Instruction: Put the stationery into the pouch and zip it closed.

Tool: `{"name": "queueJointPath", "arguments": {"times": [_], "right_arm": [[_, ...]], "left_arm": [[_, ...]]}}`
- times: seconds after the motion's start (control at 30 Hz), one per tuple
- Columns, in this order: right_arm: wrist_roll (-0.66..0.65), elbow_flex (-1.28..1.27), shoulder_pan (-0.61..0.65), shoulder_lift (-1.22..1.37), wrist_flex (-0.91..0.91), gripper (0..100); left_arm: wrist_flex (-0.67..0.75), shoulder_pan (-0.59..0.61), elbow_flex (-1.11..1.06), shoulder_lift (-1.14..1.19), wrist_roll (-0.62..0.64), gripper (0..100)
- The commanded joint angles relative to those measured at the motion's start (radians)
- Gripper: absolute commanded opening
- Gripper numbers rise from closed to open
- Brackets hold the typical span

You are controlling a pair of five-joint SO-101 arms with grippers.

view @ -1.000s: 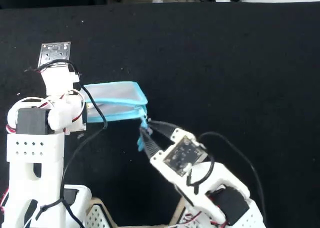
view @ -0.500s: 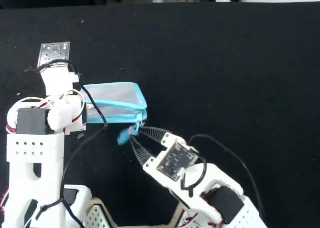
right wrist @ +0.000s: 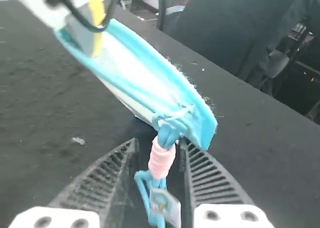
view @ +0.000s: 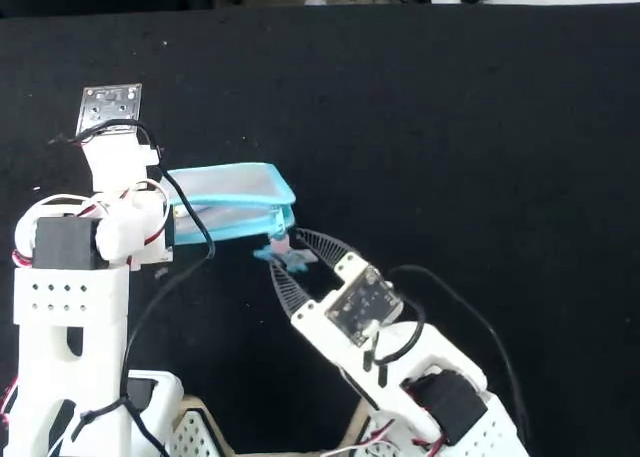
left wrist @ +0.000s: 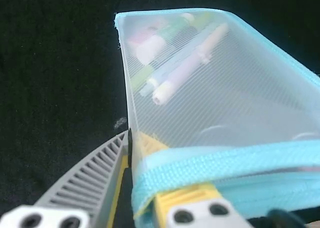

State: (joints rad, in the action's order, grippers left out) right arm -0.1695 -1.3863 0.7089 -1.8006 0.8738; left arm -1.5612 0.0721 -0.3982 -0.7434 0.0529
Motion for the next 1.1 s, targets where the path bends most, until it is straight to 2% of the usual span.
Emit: {"name": "queueJointPath", "arguments": {"times": [0.0,0.13,0.23,0.37,0.5,0.8,1.07], "right_arm": [[0.032,-0.024,-0.063,-0.134,-0.068,13.5],[0.032,-0.068,-0.074,-0.134,-0.117,13.6],[0.035,-0.077,-0.072,-0.134,-0.129,17.7],[0.104,-0.070,-0.072,-0.134,-0.124,19.4],[0.117,-0.068,-0.055,-0.134,-0.118,19.4],[0.117,0.033,-0.037,-0.136,0.044,19.4],[0.117,-0.104,0.127,-0.136,-0.064,19.4]], "left_arm": [[-0.006,0.007,-0.005,0.006,0.003,3],[-0.006,0.007,-0.005,0.006,0.003,3],[-0.006,0.005,-0.005,0.006,0.003,3],[-0.006,0.005,-0.005,0.006,0.003,3],[-0.006,0.005,-0.005,0.006,0.003,3],[-0.006,0.007,-0.005,0.006,0.003,3],[-0.006,0.010,-0.005,0.006,0.003,3]]}}
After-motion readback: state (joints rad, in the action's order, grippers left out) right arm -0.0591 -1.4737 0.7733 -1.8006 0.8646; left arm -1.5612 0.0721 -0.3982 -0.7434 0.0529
